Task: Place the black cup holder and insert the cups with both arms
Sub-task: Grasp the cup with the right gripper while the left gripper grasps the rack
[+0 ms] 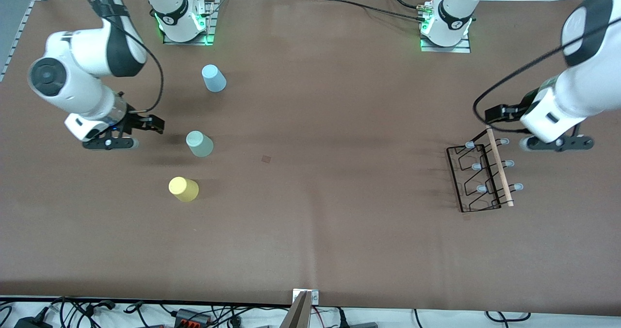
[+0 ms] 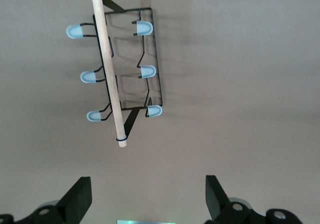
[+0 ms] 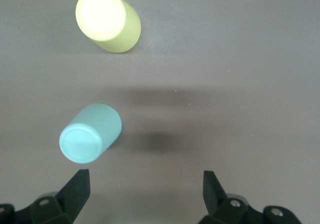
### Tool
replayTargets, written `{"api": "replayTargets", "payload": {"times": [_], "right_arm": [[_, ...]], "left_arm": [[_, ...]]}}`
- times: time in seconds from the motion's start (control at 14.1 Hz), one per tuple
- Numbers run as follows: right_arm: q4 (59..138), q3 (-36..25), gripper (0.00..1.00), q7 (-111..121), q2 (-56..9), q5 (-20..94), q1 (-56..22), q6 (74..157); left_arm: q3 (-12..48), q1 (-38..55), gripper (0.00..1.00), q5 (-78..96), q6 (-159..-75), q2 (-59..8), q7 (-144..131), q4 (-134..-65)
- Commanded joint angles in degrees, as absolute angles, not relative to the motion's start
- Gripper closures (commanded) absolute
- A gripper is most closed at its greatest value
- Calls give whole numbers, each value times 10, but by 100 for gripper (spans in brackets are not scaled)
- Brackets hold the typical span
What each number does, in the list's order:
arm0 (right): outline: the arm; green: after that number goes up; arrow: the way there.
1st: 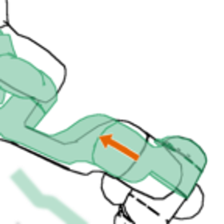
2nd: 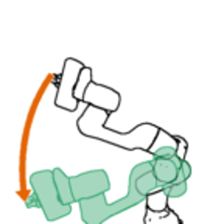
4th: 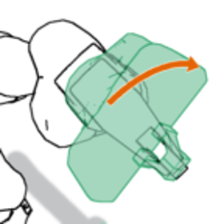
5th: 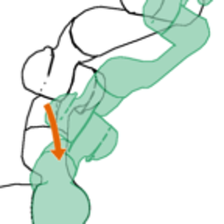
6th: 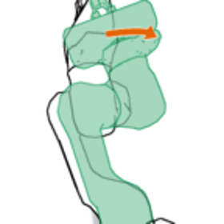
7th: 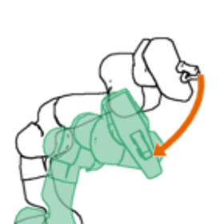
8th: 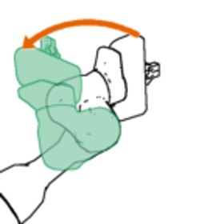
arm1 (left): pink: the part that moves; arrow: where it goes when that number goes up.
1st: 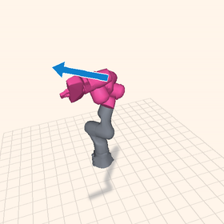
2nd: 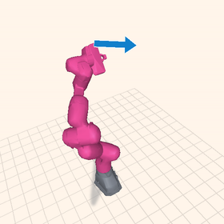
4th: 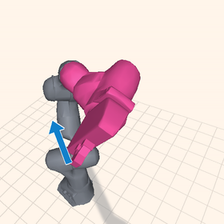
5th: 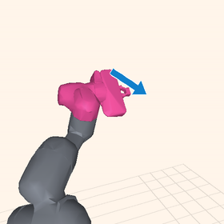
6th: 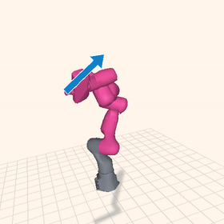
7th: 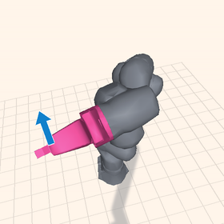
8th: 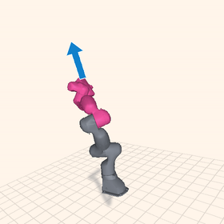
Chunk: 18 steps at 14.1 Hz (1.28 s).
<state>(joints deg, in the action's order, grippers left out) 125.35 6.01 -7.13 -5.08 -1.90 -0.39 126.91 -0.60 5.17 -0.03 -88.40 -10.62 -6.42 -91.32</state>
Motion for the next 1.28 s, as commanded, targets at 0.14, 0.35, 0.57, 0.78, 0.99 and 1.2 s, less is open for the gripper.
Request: {"api": "replayTargets", "payload": {"times": [0.14, 0.35, 0.57, 0.78, 0.99, 1.2], "right_arm": [[1295, 60, 0, -127, -68, -12, -43, 1354], [1294, 60, 0, -154, -97, -12, -62, 1393], [1294, 59, 0, -168, -119, -12, -73, 1412], [1295, 60, 0, -169, -135, -12, -76, 1434], [1299, 60, 0, -169, -152, -12, -82, 1450], [1323, 60, 0, -169, -155, -13, -87, 1478]], "left_arm": [[-14, 47, 0, 9, -864, -143, -55, -876], [-16, 24, 0, 1, -909, -191, -7, -822], [-16, 4, 3, -7, -1029, -196, 0, -891], [-17, 2, 15, -11, -1134, -198, -1, -966], [-16, -15, 27, -20, -1230, -201, 0, -1036], [-15, -25, 51, -20, -1232, -200, -8, -1057]]}}
